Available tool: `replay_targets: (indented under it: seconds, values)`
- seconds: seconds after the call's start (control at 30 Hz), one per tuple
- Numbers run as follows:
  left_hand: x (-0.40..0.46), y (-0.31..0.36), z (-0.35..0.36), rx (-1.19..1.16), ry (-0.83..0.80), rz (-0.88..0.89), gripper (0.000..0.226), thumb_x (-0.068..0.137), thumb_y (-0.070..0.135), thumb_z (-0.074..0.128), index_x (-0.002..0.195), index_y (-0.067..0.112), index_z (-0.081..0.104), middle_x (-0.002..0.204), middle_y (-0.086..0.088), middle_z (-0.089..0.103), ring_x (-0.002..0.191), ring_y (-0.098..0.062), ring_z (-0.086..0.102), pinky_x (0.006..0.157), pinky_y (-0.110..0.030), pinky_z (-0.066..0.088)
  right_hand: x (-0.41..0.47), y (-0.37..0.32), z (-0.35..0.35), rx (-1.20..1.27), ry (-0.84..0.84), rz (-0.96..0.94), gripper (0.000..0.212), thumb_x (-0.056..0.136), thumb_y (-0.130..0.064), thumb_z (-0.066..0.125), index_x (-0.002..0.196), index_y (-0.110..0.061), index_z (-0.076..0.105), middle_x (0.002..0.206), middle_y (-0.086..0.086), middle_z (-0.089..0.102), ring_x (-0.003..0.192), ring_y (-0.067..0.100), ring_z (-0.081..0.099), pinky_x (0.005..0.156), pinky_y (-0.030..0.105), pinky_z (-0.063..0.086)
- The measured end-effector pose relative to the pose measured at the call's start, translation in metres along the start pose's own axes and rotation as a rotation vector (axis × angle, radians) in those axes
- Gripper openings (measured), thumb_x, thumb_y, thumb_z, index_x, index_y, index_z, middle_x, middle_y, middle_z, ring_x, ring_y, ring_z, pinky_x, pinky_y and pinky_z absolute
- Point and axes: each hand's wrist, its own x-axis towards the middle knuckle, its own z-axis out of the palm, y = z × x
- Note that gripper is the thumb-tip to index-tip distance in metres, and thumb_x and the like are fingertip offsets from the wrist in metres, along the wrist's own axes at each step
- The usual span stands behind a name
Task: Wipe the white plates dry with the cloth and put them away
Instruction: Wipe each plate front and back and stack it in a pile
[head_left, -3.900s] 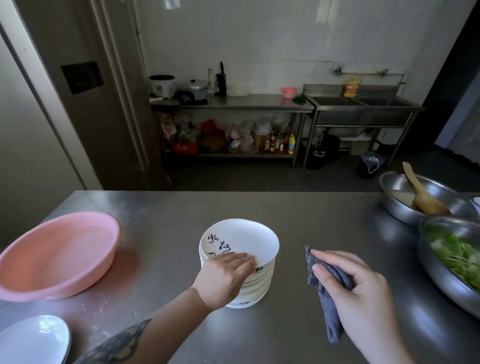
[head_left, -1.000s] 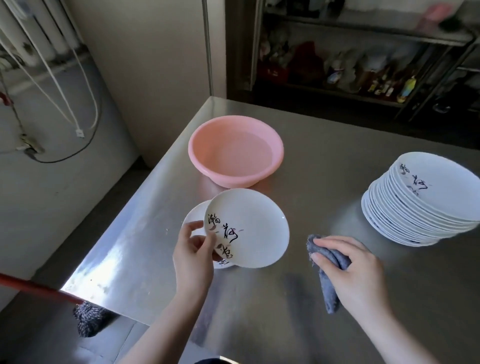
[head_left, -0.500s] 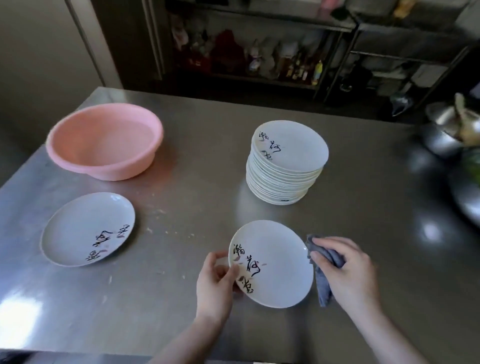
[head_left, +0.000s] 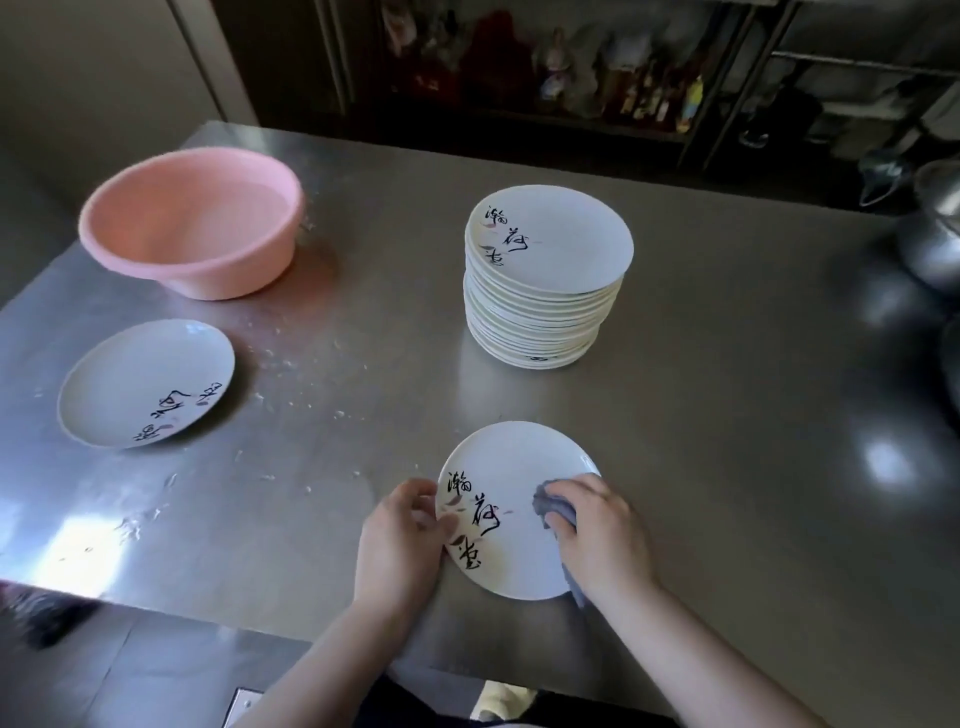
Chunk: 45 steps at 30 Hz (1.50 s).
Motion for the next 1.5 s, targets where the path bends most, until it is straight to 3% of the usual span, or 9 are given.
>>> replay_targets:
  seconds: [0.1,0.33,0.47,0.57,0.87,1.0,1.1,1.3,1.5]
  values:
    - [0.002,0.005,0.002,0.007,0.008,-0.015,0.027,0.074,0.013,0.075,0.082,0.035,0.062,0.069,0.016,0.067,0.063,0.001,0.063,0.061,-0.023,0.050,0.027,-0.011,0.003,0.015,-0.007,-0.036,0.027,0.087,-0.017,0.061,0.110,-0.029,0.068,0.116,-0.013,0.059,0.110,0.014,0.053,0.085,0.027,0.045]
    - [0.000,0.005,0.008,-0.078,0.099,-0.003,0.032,0.073,0.008,0.076,0.072,0.037,0.062,0.062,0.019,0.066,0.062,0.005,0.061,0.054,-0.007,0.042,0.010,-0.033,0.016,0.017,-0.315,-0.529,0.033,0.081,-0.009,0.059,0.106,-0.026,0.073,0.108,-0.012,0.063,0.101,0.013,0.048,0.083,0.015,0.031]
    - [0.003,0.004,0.008,-0.063,0.090,-0.005,0.038,0.073,0.002,0.073,0.070,0.038,0.061,0.061,0.019,0.066,0.062,0.010,0.060,0.054,-0.005,0.041,0.004,0.007,-0.009,0.010,-0.211,-0.372,0.028,0.077,-0.007,0.065,0.092,-0.029,0.075,0.099,-0.016,0.064,0.096,0.013,0.054,0.080,0.024,0.044]
    - [0.005,0.005,0.006,-0.074,0.069,-0.028,0.034,0.073,0.001,0.072,0.072,0.034,0.064,0.064,0.021,0.066,0.062,0.006,0.060,0.053,-0.007,0.043,0.034,0.010,-0.015,-0.068,-0.114,-0.248,0.030,0.083,-0.005,0.064,0.104,-0.024,0.074,0.107,-0.009,0.064,0.102,0.020,0.053,0.085,0.030,0.044]
    - [0.006,0.003,0.009,-0.092,0.092,-0.059,0.024,0.073,0.003,0.071,0.077,0.026,0.065,0.068,0.011,0.067,0.062,0.007,0.059,0.054,-0.011,0.045,0.007,-0.030,0.009,0.019,-0.297,-0.537,0.032,0.079,-0.005,0.063,0.100,-0.024,0.076,0.103,-0.010,0.065,0.097,0.014,0.049,0.078,0.017,0.034]
    - [0.006,0.002,0.008,-0.045,0.070,-0.044,0.025,0.077,0.006,0.070,0.078,0.030,0.063,0.072,0.010,0.067,0.065,0.002,0.062,0.057,-0.013,0.047,0.002,-0.007,-0.006,0.015,-0.312,-0.440,0.031,0.084,-0.005,0.059,0.101,-0.026,0.075,0.105,-0.015,0.063,0.101,0.013,0.049,0.084,0.021,0.040]
    - [0.011,0.004,0.002,0.085,-0.018,-0.051,0.021,0.077,0.009,0.069,0.080,0.027,0.057,0.076,0.010,0.066,0.072,-0.014,0.065,0.065,-0.031,0.053,0.004,-0.011,-0.007,0.023,-0.320,-0.390,0.031,0.083,-0.005,0.060,0.099,-0.025,0.075,0.105,-0.014,0.063,0.102,0.013,0.049,0.081,0.010,0.033]
    - [0.054,0.025,-0.009,0.356,-0.005,0.099,0.019,0.087,0.027,0.063,0.106,0.025,0.064,0.100,0.005,0.069,0.091,-0.022,0.065,0.075,-0.030,0.050,0.044,-0.029,-0.016,0.105,0.001,-0.334,0.028,0.075,-0.001,0.071,0.099,-0.015,0.075,0.102,-0.001,0.068,0.099,0.024,0.058,0.086,0.030,0.046]
    - [0.085,0.040,0.007,0.420,-0.168,0.175,0.016,0.090,0.026,0.063,0.101,0.018,0.071,0.097,-0.005,0.072,0.093,-0.026,0.065,0.072,-0.029,0.047,0.058,-0.052,0.009,-0.043,-0.050,-0.302,0.028,0.081,-0.008,0.065,0.106,-0.019,0.073,0.107,-0.003,0.064,0.108,0.020,0.053,0.085,0.027,0.042]
